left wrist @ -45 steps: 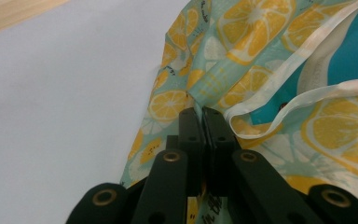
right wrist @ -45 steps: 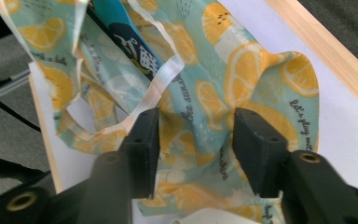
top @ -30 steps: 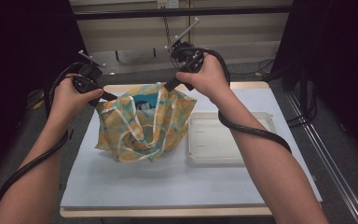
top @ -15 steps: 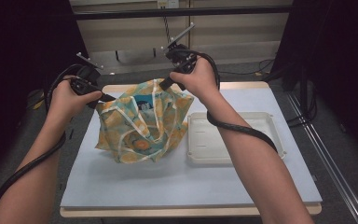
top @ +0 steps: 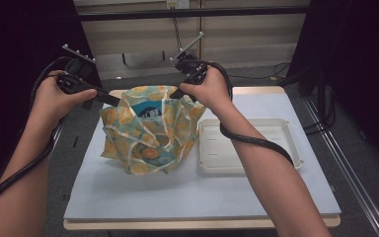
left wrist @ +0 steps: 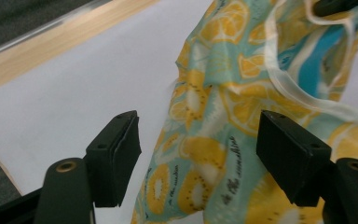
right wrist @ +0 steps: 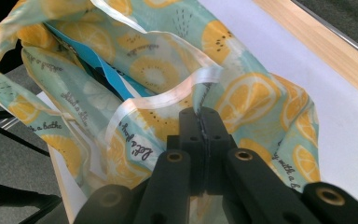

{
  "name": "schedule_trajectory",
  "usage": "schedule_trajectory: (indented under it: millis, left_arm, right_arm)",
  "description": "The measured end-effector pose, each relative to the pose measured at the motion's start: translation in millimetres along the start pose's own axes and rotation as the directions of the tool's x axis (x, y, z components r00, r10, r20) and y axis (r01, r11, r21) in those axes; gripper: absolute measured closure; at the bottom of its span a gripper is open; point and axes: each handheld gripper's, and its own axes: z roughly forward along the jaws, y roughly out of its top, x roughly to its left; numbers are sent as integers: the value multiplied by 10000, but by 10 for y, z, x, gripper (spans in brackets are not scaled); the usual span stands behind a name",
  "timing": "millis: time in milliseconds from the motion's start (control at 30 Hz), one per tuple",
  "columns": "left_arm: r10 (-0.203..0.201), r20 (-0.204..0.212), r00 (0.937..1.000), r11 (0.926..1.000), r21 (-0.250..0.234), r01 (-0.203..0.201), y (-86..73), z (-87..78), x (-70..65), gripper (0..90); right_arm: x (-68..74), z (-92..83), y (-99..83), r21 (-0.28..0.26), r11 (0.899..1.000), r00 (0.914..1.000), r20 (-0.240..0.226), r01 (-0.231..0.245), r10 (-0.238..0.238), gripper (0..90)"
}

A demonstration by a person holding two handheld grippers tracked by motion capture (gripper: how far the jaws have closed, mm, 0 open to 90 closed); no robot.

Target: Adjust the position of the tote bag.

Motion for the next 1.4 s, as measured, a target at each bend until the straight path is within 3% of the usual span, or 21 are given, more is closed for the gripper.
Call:
schedule_trajectory:
  millis: [33, 100, 133, 167, 233, 300, 400, 500, 533, 633, 667, 700, 733, 900, 967, 1133, 1233, 1267, 1400]
  left_arm:
    - [209, -23, 9998, 9998, 5, -209, 9, -36, -40, 272]
    - [257, 16, 9997, 9995, -193, -257, 15, -69, -116, 255]
    - [629, 103, 9980, 9980, -14, -628, 22, -87, -141, 255]
    - [549, 267, 9981, 9985, -53, -548, 22, -88, -190, 259]
    - [910, 435, 9949, 9958, 33, -912, 30, -79, -278, 269]
    - [1380, 637, 9884, 9893, 379, -1406, 41, -44, -335, 284]
    - [1716, 964, 9804, 9803, 824, -1797, 46, 63, -375, 295]
    - [2042, 1083, 9729, 9723, 928, -2144, 50, 152, -375, 451]
    - [2051, 1205, 9713, 9718, 933, -2167, 54, 180, -376, 553]
    - [1779, 1273, 9758, 9789, 786, -1887, 79, 163, -351, 783]
    - [1697, 1222, 9779, 9823, 585, -1777, 85, 146, -353, 789]
    - [1680, 1296, 9772, 9816, 696, -1780, 99, 116, -345, 836]
    - [1497, 1255, 9807, 9850, 676, -1590, 113, 88, -343, 870]
    - [1130, 1101, 9875, 9933, 127, -1151, 170, -60, -291, 899]
    - [785, 1005, 9918, 9963, -429, -745, 189, -118, -247, 900]
    - [180, 530, 9984, 9948, -1014, -125, 210, -108, -93, 899]
    - [-181, 196, 9996, 9950, -980, 200, 189, 13, 17, 897]
    - [-454, 197, 9988, 9946, -928, 471, 177, 63, 44, 897]
    - [-700, 166, 9974, 9971, -285, 705, 117, 242, 158, 897]
  right_arm:
    - [0, 1, -1, 14, 10000, 10000, 15, 39, -39, 892]
    - [8, 1, 1, 57, 10000, 10000, 2, 61, -61, 893]
    - [10, 1, 1, 69, 10000, 10000, 10, 63, -63, 893]
    - [11, 1, 2, 80, 9999, 10000, 2, 85, -85, 893]
    - [13, 1, 1, 79, 9999, 10000, 19, 79, -79, 893]
    - [18, 2, 0, 96, 9999, 10000, 9, 82, -82, 893]
    - [19, 0, 0, 82, 10000, 10000, 35, 47, -47, 893]
    - [20, 3, -3, 79, 9999, 10000, 31, 62, -63, 893]
    - [22, 3, -5, 58, 10000, 10000, 36, 58, -58, 893]
    - [13, 2, -11, 34, 10000, 10000, 17, 28, -28, 893]
    - [10, 2, -12, 40, 10000, 10000, 2, 23, -23, 893]
    - [8, 1, -13, 47, 10000, 10000, 12, 30, -31, 893]
    - [7, 0, -14, 38, 10000, 10000, 18, 33, -33, 893]
    - [3, -5, -14, 60, 10000, 10000, -14, 52, -52, 893]
    - [0, -4, -17, 68, 10000, 10000, -8, 30, -29, 894]
    - [-24, -9, -36, 68, 10000, 10000, -45, 15, -14, 893]
    - [-39, -4, -48, 85, 10000, 10000, -61, 7, -7, 893]
    - [-41, -3, -53, 82, 10000, 10000, -36, -9, 10, 894]
    - [-65, 5, -80, 117, 9999, 10000, -31, 28, -27, 891]
